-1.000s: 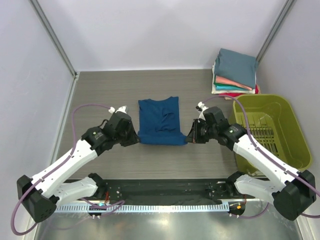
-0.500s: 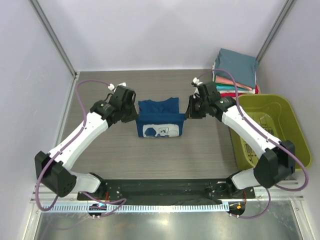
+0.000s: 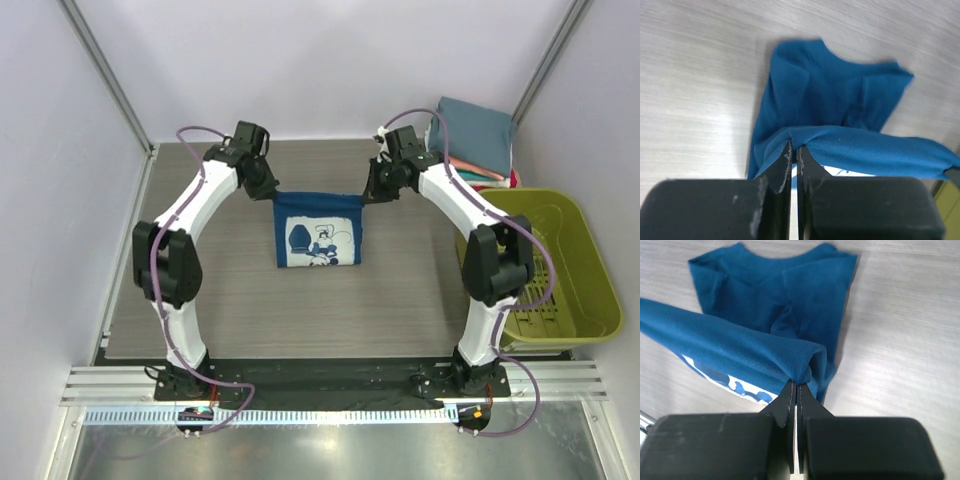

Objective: Fold and stack the t-shirts

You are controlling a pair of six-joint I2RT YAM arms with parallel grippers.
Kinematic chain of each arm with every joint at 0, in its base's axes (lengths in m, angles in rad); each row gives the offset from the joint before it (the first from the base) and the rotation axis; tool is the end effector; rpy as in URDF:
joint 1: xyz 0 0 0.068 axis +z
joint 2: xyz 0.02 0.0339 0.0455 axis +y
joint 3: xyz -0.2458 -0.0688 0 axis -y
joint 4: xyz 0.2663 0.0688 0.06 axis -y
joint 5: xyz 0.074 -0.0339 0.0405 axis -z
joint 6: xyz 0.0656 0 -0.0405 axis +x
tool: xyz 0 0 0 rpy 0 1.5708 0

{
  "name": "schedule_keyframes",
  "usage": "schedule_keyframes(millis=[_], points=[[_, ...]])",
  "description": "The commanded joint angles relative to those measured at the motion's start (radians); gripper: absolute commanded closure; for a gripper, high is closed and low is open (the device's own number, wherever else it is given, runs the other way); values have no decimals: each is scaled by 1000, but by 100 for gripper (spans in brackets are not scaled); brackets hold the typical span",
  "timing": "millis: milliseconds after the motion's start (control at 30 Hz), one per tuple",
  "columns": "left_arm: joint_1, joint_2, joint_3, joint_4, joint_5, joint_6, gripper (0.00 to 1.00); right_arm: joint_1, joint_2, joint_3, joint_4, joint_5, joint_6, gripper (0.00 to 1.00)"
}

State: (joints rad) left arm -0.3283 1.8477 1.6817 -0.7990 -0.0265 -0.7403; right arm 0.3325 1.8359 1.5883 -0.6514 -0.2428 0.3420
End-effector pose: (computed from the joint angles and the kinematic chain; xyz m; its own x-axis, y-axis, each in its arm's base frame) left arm 0.4163 -0.1400 0.2504 -0.7823 -0.4459 -0.4351 -0.2975 0.8810 -0.3680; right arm 0.4136 0.1595 0.2359 -0.8507 0.0506 -0.5232 -0.1836 0.9040 0.3860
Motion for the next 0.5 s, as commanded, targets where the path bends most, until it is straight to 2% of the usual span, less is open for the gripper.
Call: schedule_keyframes(millis=[0,100,133,167,200,233,267,300,333,367,433,467], points=[[67,106,169,-66,20,36,100,-24,74,138,-7,-30,-11,99],[109,278,353,-101,92,38,98,-47,187,272,-11,-58,8,99],[121,330,421,-120,130,36,94,-55,268,320,-19,-64,15,95],[145,460,581,-140,167,32,88,-79,313,378,-31,-76,31,64],[158,529,674,-178,218,27,57,-90,360,512,-48,-87,38,44],[169,597,773,-192,363,21,47,-99,414,591,-113,-87,43,35],[185,731,959,-201,422,18,34,-108,486,657,-147,-78,49,26],[190,773,1036,-232,451,12,11,-112,502,724,-169,-64,60,23],[195,797,1082,-250,467,9,7,-109,500,717,-174,-55,63,20],[201,789,1045,-249,473,15,5,-107,459,685,-156,-59,68,16],[199,646,872,-182,459,35,5,-98,398,503,-47,-69,80,12],[202,584,658,-78,439,36,5,-95,361,433,-7,-76,86,9]])
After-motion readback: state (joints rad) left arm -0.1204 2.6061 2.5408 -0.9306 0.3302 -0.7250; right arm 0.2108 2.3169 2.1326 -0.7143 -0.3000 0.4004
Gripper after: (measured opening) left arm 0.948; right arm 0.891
